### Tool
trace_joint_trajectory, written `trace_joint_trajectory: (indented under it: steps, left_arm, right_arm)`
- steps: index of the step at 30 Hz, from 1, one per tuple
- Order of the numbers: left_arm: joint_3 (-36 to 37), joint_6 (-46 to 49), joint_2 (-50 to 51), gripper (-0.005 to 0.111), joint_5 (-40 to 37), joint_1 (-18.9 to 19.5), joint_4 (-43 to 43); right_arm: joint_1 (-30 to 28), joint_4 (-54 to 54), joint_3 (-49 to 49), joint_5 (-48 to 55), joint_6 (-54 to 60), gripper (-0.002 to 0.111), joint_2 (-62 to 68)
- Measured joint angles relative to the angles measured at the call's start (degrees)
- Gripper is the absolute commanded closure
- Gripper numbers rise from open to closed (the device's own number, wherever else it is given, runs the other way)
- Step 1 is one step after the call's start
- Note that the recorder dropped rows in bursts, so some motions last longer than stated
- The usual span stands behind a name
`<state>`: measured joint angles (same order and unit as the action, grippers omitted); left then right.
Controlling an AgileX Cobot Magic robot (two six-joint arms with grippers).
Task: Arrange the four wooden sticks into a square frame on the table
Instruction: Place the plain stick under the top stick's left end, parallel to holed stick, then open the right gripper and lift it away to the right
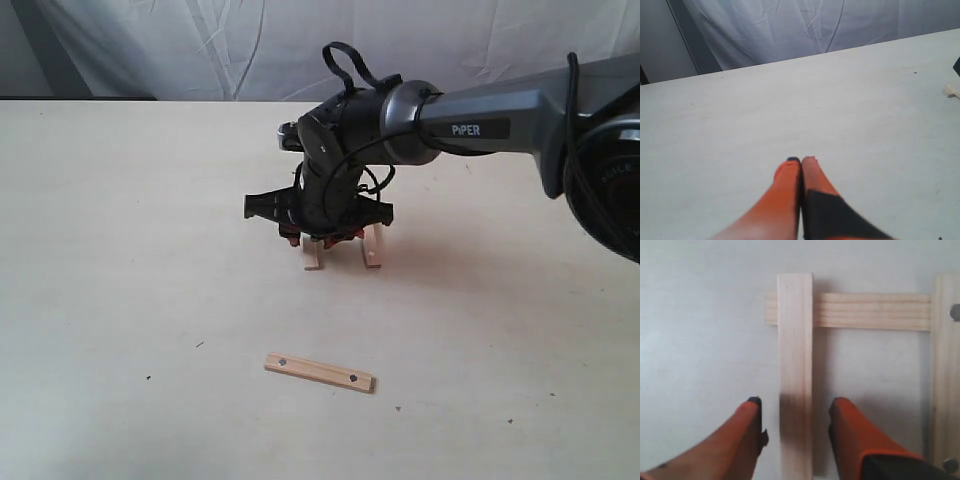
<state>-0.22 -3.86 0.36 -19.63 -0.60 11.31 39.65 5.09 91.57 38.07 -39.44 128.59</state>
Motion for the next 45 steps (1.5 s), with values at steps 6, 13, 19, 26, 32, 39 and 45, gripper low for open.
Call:
trace_joint_trajectory:
  steps: [6, 13, 19, 26, 32, 39, 45]
  left_arm:
    - [0.0, 0.0, 0.0, 0.106, 0.0, 0.0, 0.0]
    - [0.0, 0.0, 0.0, 0.106, 0.0, 0.0, 0.0]
    - [0.0, 0.1, 0.0, 0.106, 0.0, 0.0, 0.7]
    - [0.1, 0.5, 0.0, 0.106, 4.9, 0.0, 15.6]
    - [0.1, 0.2, 0.0, 0.106, 26.4, 0.0, 17.2]
    - [0.1, -5.3, -0.1, 0.106, 49.0, 0.0, 17.5]
    - [0.1, -20.7, -0.1, 0.106, 55.4, 0.0, 16.9]
  right_arm:
    - [0.0, -1.1, 0.0, 7.1, 7.1, 0.108, -5.5]
    - [-4.4, -3.5, -11.7, 8.2, 17.4, 0.108, -17.3]
    - [-10.7, -12.1, -23.7, 4.1, 29.0, 0.108, -25.9]
    - [-21.2, -18.9, -34.9, 1.0, 38.6, 0.108, -36.5]
    - [-26.5, -21.9, -41.2, 0.4, 44.3, 0.108, -44.2]
    - [-26.7, -22.3, -41.5, 0.4, 45.7, 0.108, -47.0]
    - [-26.7, -22.4, -41.6, 0.4, 45.8, 0.108, -47.1]
